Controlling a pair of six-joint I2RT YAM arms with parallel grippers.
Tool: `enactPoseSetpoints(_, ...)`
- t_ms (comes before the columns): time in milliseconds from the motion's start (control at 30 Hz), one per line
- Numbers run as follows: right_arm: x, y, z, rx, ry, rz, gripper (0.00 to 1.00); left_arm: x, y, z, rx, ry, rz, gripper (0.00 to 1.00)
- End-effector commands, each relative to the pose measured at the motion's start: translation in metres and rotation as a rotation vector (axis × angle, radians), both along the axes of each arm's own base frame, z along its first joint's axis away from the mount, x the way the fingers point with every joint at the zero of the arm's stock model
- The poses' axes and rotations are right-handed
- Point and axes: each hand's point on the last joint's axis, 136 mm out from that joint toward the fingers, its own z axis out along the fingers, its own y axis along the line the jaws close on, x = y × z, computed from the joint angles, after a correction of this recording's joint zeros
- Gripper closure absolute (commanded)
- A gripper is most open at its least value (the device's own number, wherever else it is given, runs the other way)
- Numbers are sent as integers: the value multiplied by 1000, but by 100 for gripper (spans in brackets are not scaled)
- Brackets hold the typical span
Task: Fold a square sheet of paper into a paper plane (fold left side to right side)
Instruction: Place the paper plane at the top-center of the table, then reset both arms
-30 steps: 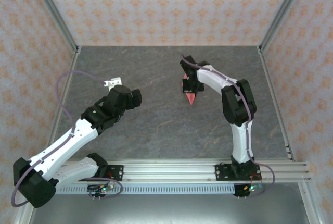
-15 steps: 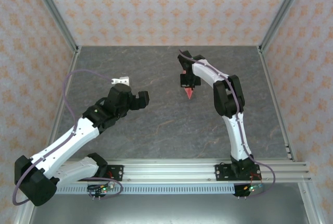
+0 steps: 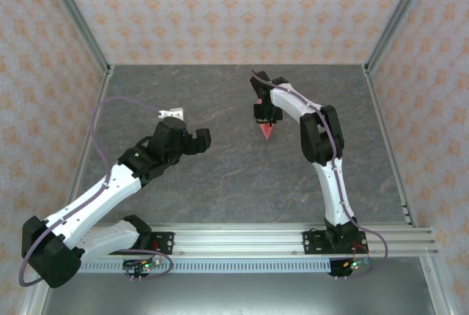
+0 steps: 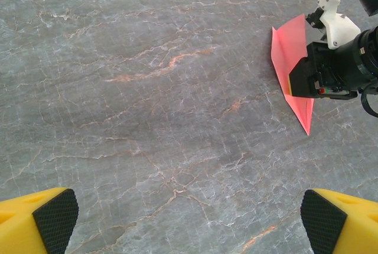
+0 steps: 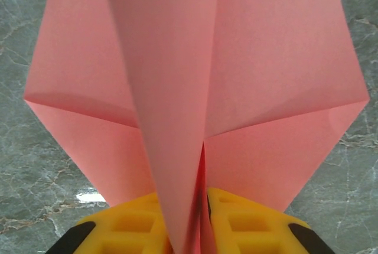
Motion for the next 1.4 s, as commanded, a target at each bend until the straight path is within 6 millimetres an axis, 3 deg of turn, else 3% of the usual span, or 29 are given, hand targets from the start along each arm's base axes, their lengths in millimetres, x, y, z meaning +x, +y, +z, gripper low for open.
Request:
enactPoseSetpoints(0,-8,-5,13,-39,11,20,76,6,-2,14,-5,-35,-3,1)
enactPoseSetpoints(200,-9,-5,25,-56,-9,39,74,10,-1,13,14,-30,1,1)
enactPoseSetpoints(433,-10,-7,52,-77,-53,51,66,14,7,9,69,7,58,1)
enactPoseSetpoints(633,-25,-19,91,-114,-92,71,54,25,10,5,75,47,81,0)
enactPoseSetpoints(767,-40,-34,128,-127,-170,70,45,34,25,3,41,62,137,0)
enactPoseSetpoints(933,-51,-71,183,-90,-418,7,26,46,73,18,90,-3,290,0)
enactPoseSetpoints(1067,-56,-128,206,-115,-661,-160,2,47,132,31,250,-120,524,0)
enactPoseSetpoints(1167,-63,-169,197,-134,-771,-290,0,42,164,35,392,-218,671,0)
enactPoseSetpoints(1267,-70,-209,163,-145,-801,-404,0,41,174,25,511,-254,689,0)
enactPoseSetpoints(1367,-79,-245,125,-170,-824,-518,0,42,183,1,577,-207,680,0)
